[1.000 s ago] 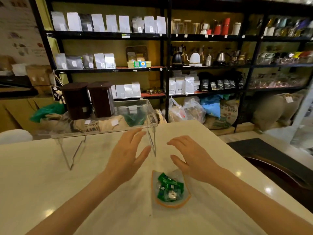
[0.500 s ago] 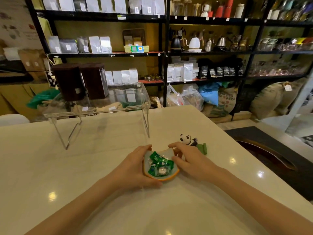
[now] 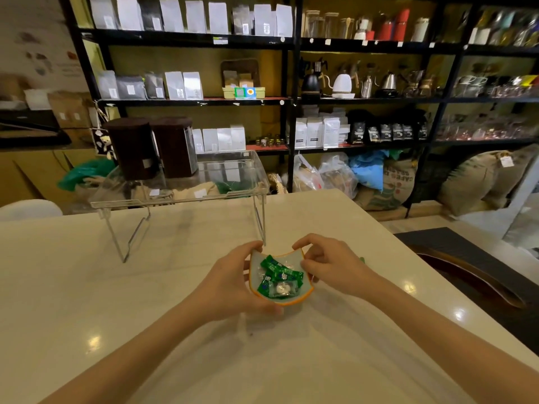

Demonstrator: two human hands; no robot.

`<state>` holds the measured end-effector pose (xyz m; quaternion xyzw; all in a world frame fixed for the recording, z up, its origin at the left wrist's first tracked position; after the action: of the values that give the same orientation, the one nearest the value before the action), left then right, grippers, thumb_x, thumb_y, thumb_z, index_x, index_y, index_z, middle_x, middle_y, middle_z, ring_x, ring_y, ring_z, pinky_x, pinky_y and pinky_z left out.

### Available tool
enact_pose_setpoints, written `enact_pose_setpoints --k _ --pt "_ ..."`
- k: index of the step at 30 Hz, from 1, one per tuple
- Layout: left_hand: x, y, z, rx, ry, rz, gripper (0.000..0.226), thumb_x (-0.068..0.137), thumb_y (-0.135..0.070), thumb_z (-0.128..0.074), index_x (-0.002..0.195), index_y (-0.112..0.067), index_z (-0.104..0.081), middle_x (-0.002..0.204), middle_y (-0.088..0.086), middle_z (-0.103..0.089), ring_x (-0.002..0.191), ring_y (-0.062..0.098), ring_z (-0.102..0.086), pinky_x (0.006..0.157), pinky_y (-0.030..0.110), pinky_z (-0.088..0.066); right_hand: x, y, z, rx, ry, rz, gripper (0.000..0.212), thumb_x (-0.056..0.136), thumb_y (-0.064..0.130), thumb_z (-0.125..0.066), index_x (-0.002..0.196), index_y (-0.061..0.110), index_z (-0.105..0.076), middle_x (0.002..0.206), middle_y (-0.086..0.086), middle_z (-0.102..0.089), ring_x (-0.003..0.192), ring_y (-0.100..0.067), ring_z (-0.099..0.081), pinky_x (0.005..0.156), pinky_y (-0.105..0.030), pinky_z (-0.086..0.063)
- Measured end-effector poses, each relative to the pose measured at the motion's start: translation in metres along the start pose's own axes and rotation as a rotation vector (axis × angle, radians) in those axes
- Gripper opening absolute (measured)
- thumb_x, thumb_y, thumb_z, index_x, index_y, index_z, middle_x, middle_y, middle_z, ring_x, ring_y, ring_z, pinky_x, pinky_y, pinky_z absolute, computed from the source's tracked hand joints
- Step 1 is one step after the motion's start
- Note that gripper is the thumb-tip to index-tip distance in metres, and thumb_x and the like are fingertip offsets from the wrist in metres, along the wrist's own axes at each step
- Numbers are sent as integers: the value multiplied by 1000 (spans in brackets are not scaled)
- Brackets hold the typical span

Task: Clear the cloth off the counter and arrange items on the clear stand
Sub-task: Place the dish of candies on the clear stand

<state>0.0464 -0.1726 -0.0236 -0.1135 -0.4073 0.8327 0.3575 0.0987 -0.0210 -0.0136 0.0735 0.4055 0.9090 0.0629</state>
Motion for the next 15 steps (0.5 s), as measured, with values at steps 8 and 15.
enact_pose_setpoints --k 8,15 --pt "16 -26 62 -136 -177 -13 101 48 -13 -88 134 -27 -36 141 -2 -43 119 16 -50 87 23 -48 39 59 31 -15 -121 129 25 84 5 -56 106 18 -61 67 0 -66 57 -6 -59 54 -15 -52" --pt "44 -38 122 -198 -283 -76 99 48 -11 -88 133 -23 -39 123 -5 -53 99 8 -59 72 16 -54 89 103 48 -15 -190 212 27 86 6 -54 111 15 -60 72 -2 -65 63 -9 -61 52 -19 -50"
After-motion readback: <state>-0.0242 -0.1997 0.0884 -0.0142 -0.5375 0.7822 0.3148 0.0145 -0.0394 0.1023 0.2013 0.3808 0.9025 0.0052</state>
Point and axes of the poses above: each hand's wrist, its own x-axis towards the middle knuckle, its own z-axis out of the back of the hand, y = z × x, the point moved 7 cm from there along x, towards the middle knuckle
